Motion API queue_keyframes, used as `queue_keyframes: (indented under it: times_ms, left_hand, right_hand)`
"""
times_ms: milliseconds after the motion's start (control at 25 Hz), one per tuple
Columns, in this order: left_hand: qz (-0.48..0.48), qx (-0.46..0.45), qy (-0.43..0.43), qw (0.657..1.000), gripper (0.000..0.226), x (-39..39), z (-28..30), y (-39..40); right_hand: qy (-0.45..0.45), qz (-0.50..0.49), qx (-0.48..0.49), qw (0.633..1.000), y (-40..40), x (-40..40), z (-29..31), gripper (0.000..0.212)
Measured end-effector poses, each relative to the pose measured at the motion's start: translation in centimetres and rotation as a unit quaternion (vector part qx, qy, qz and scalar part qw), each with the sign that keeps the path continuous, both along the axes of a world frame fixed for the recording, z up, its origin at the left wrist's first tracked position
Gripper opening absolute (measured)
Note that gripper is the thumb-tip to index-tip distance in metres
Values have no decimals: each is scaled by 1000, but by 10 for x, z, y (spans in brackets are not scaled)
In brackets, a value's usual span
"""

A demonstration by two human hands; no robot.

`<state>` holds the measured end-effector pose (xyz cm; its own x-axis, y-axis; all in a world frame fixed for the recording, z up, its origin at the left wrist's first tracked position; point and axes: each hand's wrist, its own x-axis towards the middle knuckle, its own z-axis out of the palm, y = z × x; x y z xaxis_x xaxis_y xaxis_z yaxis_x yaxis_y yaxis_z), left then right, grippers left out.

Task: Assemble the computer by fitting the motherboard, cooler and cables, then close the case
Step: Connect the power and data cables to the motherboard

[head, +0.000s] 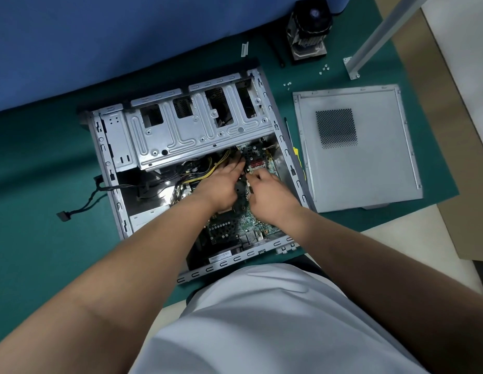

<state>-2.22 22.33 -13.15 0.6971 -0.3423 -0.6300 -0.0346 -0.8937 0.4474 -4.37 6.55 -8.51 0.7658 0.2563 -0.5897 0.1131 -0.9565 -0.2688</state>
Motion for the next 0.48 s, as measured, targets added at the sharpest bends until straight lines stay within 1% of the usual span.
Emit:
queue_keyframes:
  times_ms: [80, 240, 280, 480]
  left_hand:
    - [-6, 11, -6, 1000, 93, 0, 0, -2]
    - [-43, 57, -103, 992, 95, -7, -3, -1]
    - [-49, 65, -115, 990, 94, -7, -3, -1]
    - [-56, 73, -131, 987, 83, -3, -2, 0]
  right_hand:
    - [1, 10, -7, 1000, -1, -1, -1, 63]
    - [-3, 63, -45, 997, 0, -3, -2, 68]
    - [-10, 73, -55, 996, 0, -3, -2, 70]
    - [-19, 117, -96, 988, 0, -7, -1, 79]
